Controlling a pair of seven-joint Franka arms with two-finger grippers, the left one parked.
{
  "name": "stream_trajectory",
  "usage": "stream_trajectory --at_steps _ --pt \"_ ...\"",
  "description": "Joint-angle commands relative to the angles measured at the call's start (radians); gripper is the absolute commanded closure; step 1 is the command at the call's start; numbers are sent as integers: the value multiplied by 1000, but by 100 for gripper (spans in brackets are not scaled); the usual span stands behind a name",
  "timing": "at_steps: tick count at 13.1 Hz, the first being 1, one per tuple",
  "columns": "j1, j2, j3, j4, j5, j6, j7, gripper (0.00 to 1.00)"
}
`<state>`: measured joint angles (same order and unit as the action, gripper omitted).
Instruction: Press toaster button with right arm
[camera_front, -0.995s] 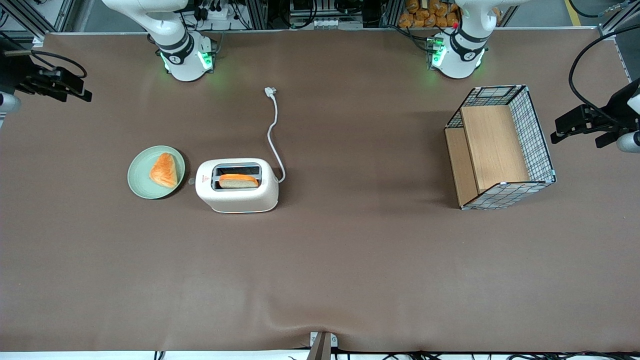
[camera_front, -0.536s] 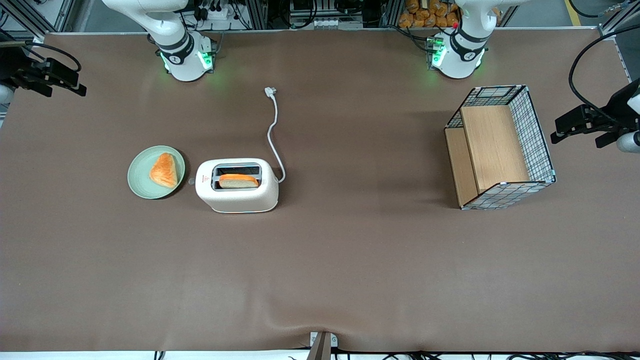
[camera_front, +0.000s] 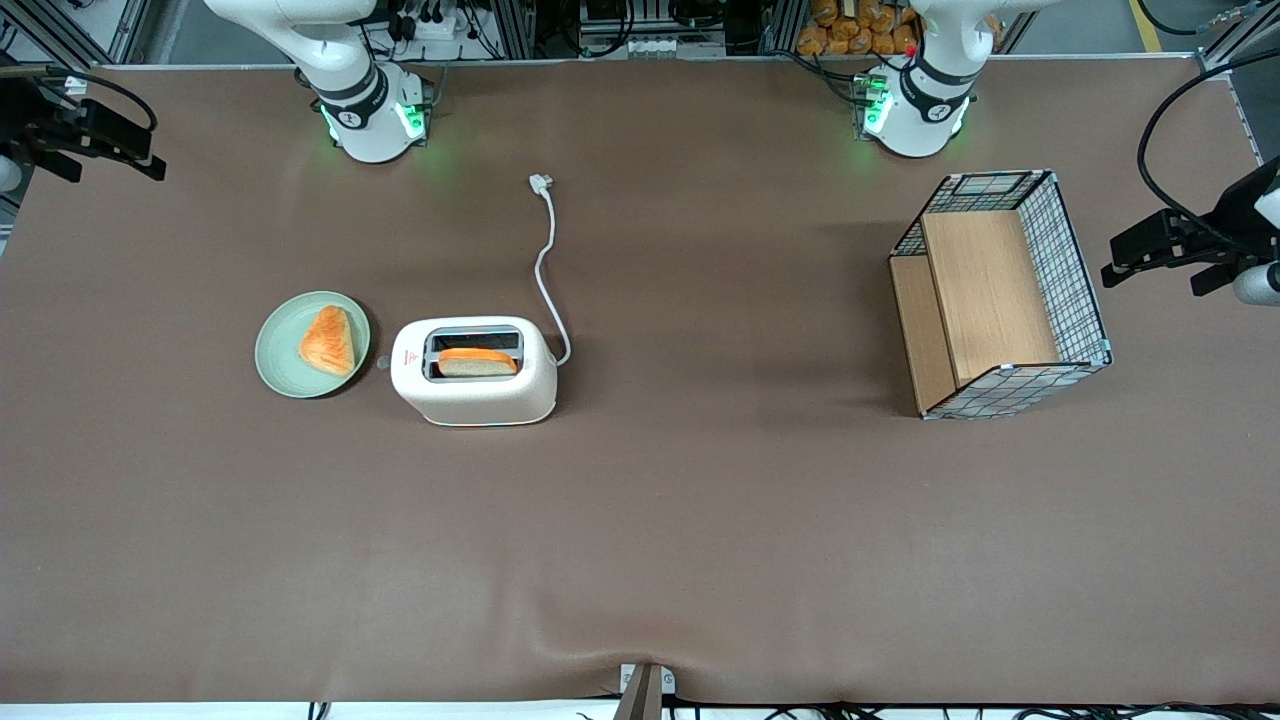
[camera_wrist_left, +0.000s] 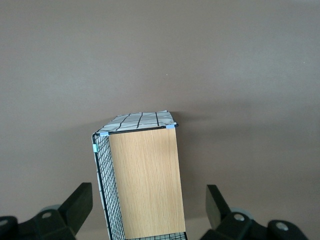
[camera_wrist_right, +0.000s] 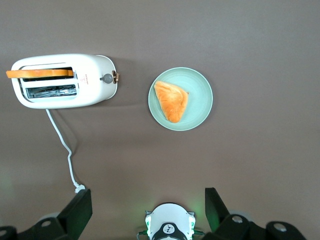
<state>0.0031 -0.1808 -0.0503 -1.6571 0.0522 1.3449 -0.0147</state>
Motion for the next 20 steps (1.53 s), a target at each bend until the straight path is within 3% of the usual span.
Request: stream_trajectory --at_steps 1,20 --pt "-12 -12 9 10 -28 9 -40 0" --pt "-5 -3 -26 20 -29 77 -88 0"
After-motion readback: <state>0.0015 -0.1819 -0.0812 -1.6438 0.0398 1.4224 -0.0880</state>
